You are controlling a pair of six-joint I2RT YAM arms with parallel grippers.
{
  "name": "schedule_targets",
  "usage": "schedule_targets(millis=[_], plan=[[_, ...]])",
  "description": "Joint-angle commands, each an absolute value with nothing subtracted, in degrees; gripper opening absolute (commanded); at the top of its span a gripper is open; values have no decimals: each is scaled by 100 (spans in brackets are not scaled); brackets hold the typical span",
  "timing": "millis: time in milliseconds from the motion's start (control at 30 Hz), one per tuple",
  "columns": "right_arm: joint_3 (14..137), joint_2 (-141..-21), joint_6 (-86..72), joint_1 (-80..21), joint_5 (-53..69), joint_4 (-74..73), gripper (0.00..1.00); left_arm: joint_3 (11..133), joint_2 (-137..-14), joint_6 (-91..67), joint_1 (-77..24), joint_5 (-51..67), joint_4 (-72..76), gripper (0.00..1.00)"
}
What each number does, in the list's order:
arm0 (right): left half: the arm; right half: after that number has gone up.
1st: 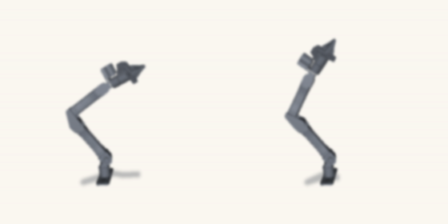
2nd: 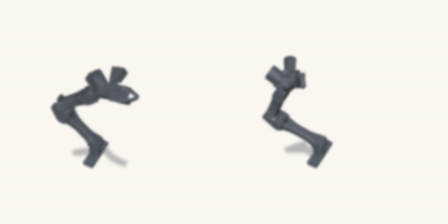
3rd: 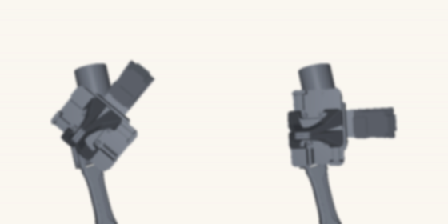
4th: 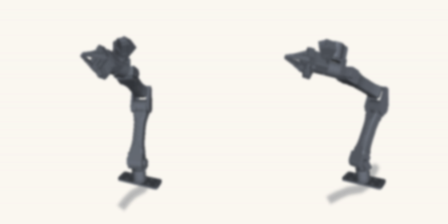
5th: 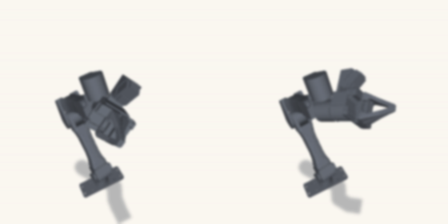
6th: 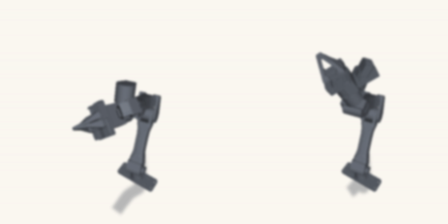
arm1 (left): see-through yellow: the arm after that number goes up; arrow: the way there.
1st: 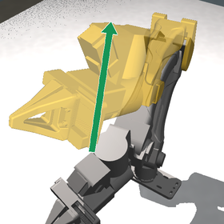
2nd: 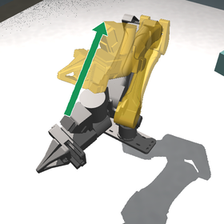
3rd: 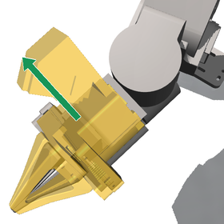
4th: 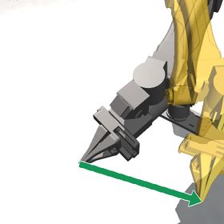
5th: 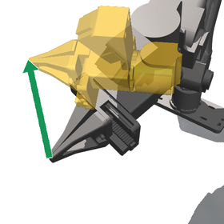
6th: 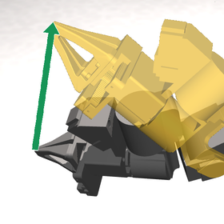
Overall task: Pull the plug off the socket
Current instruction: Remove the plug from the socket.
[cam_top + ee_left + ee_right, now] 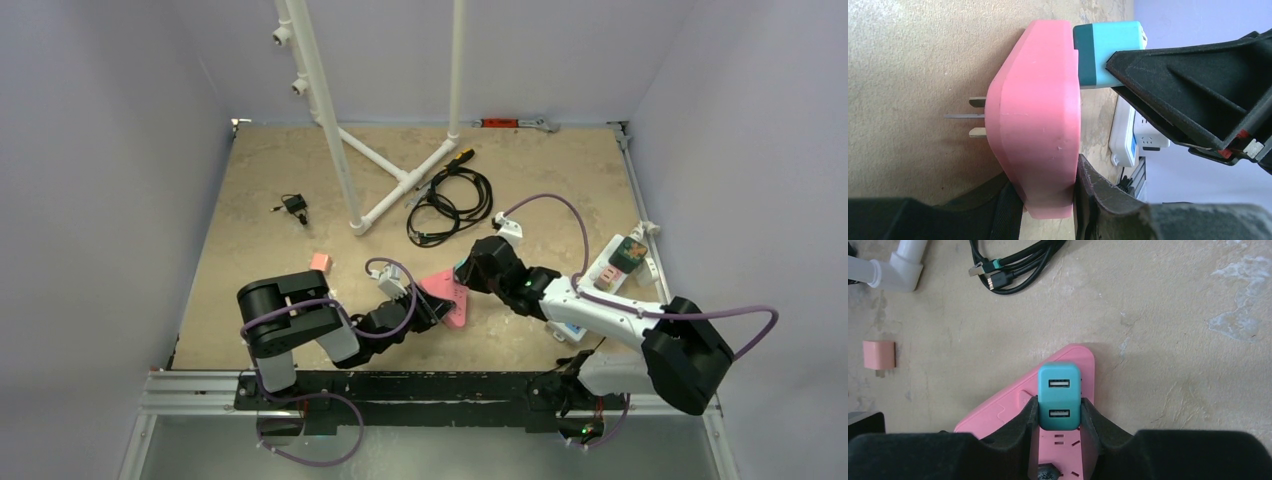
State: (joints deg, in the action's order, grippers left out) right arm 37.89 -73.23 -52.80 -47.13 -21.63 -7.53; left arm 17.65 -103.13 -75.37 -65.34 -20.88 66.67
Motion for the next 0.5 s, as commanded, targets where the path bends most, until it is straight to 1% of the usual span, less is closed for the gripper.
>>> schedule_targets(millis=[0,267,367,467], plan=[[3578,-7048,-5028,-4247,-1540,363,0,1488,-10397,-7144,-6544,-1846,5935,0],[3371,-7140,-5024,-4017,-1005,756,0,1428,-10402,-7139,-6505,-1821,6004,0],[3454,-7126,-5052,-4017,-1119,608,0,1398,-10415,-7145,-6483,-1803,6059,0],[3545,-7020,-5048,-4024,-1584,321,0,1384,-10415,-7144,-6456,-1793,6073,0]])
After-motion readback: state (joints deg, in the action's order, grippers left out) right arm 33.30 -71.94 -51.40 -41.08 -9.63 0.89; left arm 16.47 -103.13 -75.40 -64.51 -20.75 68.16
